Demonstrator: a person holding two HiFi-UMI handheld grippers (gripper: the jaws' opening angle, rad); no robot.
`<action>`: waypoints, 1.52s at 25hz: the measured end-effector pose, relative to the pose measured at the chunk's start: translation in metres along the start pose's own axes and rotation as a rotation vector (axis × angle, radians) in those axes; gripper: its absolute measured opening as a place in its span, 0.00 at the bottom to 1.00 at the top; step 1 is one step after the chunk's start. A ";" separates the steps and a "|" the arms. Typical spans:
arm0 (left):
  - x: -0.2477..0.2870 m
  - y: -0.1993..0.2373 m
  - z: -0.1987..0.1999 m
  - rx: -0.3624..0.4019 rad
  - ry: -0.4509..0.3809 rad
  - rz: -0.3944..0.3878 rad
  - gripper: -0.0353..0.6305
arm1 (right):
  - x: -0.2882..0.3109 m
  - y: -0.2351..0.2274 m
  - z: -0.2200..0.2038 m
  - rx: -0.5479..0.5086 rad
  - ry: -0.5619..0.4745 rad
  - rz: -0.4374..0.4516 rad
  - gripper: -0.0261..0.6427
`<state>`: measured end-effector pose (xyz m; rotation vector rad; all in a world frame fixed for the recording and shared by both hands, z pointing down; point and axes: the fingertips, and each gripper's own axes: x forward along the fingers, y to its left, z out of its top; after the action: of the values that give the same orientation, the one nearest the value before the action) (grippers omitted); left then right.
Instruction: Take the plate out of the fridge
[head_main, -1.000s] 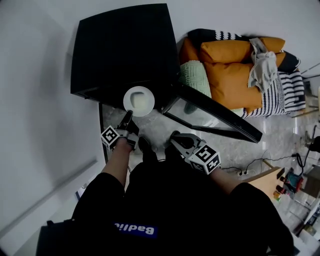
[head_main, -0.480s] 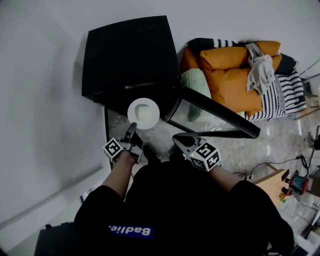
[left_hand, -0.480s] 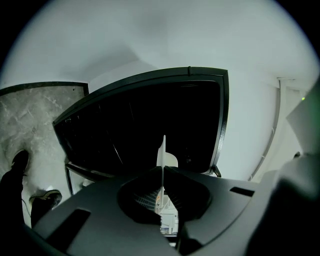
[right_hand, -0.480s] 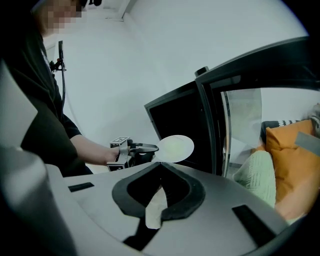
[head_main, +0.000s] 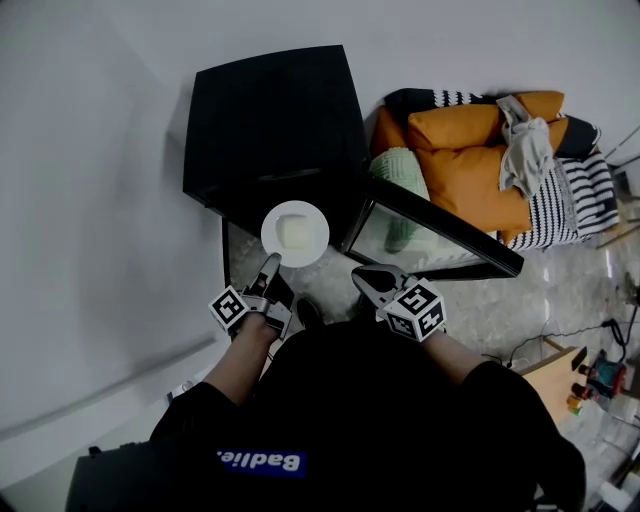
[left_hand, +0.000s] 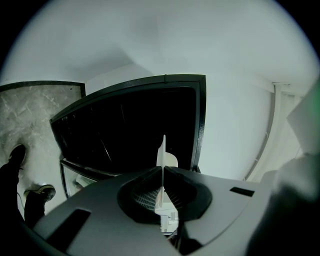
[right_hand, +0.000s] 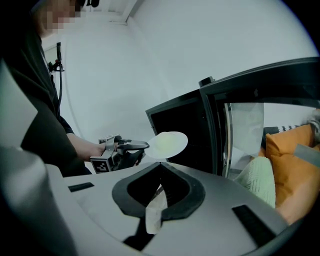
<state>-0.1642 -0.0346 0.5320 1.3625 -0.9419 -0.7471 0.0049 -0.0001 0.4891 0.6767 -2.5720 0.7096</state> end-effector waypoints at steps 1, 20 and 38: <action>-0.002 -0.004 0.000 -0.002 -0.001 -0.005 0.08 | 0.000 0.000 0.001 0.000 -0.003 -0.001 0.05; -0.017 -0.091 -0.012 -0.038 0.066 -0.063 0.08 | 0.008 0.009 0.013 -0.016 -0.027 0.002 0.05; -0.015 -0.125 -0.017 -0.023 0.112 -0.100 0.08 | 0.009 0.011 0.043 -0.077 -0.122 0.025 0.05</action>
<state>-0.1452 -0.0248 0.4068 1.4241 -0.7793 -0.7468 -0.0180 -0.0192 0.4548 0.6837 -2.7085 0.5905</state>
